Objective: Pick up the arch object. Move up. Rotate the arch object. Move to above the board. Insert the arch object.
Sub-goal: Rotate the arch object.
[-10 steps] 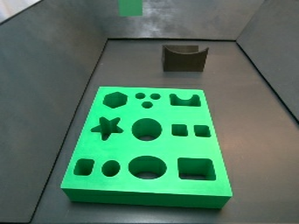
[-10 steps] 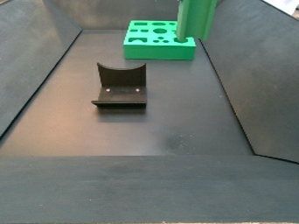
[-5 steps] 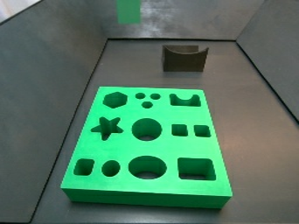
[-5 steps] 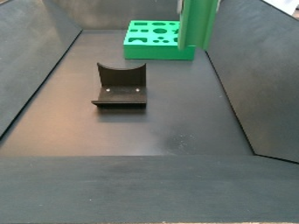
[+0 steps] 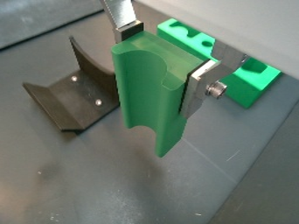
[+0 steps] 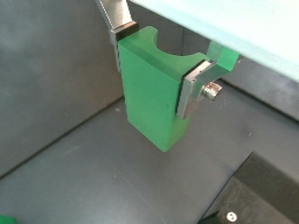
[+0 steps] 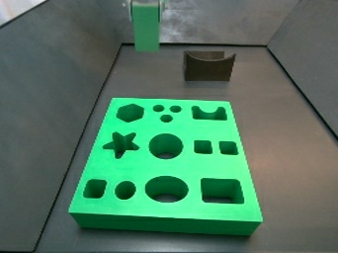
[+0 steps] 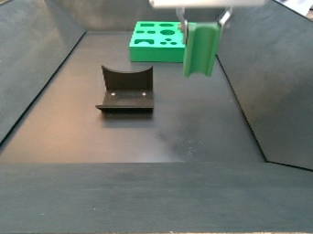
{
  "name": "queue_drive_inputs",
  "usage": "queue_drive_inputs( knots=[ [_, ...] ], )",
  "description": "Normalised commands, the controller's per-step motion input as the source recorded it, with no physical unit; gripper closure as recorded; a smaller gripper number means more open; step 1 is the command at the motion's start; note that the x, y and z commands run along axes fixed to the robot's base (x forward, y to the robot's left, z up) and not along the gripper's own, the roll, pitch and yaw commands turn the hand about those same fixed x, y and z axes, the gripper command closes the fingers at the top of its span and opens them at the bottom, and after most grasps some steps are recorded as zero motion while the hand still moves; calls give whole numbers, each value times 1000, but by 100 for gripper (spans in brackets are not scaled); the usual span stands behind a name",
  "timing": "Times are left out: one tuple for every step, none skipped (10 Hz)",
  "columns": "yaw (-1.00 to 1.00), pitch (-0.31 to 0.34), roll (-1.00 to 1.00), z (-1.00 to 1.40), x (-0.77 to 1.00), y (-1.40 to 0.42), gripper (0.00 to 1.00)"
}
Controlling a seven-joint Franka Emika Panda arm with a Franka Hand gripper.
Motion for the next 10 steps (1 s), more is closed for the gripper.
queue_drive_inputs(
  knots=[
    [-54,-55,-160,-1000,21,12,100],
    [-54,-55,-159,-1000,20,13,100],
    [-54,-59,-156,-992,25,17,100],
    [-54,-59,-155,-829,21,18,100],
    [-54,-57,-154,-667,19,18,100],
    [-55,-52,-153,-455,19,19,100],
    [-55,-48,-152,-297,23,21,100],
    [-55,-36,-153,-259,13,20,100],
    [-55,-36,-153,-259,13,20,100],
    [-55,-24,-154,-262,-5,17,100]
  ],
)
